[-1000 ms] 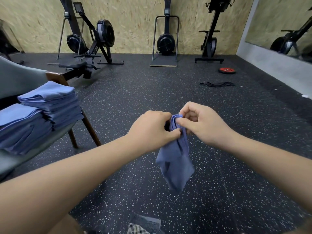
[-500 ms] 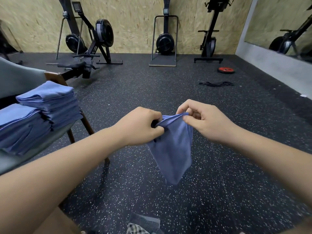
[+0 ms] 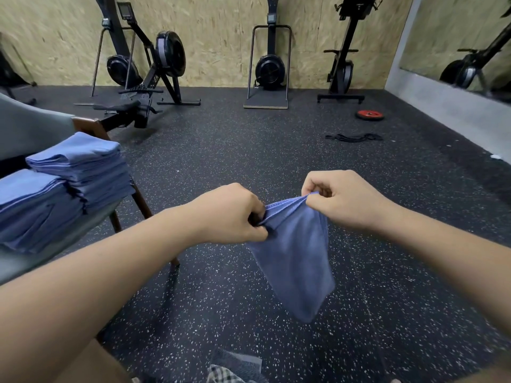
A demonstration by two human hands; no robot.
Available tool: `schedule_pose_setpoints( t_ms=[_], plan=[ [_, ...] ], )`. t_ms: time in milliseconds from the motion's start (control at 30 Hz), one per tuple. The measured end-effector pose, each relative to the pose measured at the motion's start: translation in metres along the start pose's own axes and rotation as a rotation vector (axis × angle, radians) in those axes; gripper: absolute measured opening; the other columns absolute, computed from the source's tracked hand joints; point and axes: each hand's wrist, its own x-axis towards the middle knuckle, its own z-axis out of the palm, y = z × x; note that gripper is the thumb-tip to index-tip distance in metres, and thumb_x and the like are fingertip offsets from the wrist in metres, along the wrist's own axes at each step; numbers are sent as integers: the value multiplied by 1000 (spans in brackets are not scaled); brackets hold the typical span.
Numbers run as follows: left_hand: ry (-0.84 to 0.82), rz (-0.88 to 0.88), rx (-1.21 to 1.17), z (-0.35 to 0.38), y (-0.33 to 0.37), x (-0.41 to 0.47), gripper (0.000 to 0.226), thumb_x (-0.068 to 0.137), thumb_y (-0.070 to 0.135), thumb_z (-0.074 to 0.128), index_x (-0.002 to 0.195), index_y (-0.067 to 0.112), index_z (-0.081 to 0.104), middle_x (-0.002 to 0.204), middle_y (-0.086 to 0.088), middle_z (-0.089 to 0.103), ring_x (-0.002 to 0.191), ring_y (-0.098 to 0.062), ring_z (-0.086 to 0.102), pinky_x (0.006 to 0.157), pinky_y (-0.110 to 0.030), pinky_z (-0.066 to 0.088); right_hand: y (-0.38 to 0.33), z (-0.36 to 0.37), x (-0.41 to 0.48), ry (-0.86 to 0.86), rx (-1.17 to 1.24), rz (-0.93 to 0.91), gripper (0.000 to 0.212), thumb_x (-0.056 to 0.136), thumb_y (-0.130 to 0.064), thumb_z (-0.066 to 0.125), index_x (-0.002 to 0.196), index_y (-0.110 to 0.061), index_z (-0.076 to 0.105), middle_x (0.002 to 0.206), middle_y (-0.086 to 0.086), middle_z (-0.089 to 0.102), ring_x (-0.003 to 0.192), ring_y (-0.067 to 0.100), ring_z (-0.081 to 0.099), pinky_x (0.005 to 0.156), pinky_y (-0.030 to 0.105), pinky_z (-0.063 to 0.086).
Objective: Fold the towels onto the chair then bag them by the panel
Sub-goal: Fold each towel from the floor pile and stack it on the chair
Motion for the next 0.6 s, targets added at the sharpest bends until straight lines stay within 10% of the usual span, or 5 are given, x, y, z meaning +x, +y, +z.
schedule_pose_setpoints(
  t_ms=[600],
  plan=[
    [260, -211, -454, -20, -10, -4, 24, 86, 33, 87, 72, 21, 71, 64, 7, 69, 52, -4, 49, 50, -19, 38, 18, -16, 2, 5, -26, -9, 18, 89, -11, 62, 84, -28, 63, 74, -8, 64, 62, 6, 49, 60, 27, 41]
  ],
)
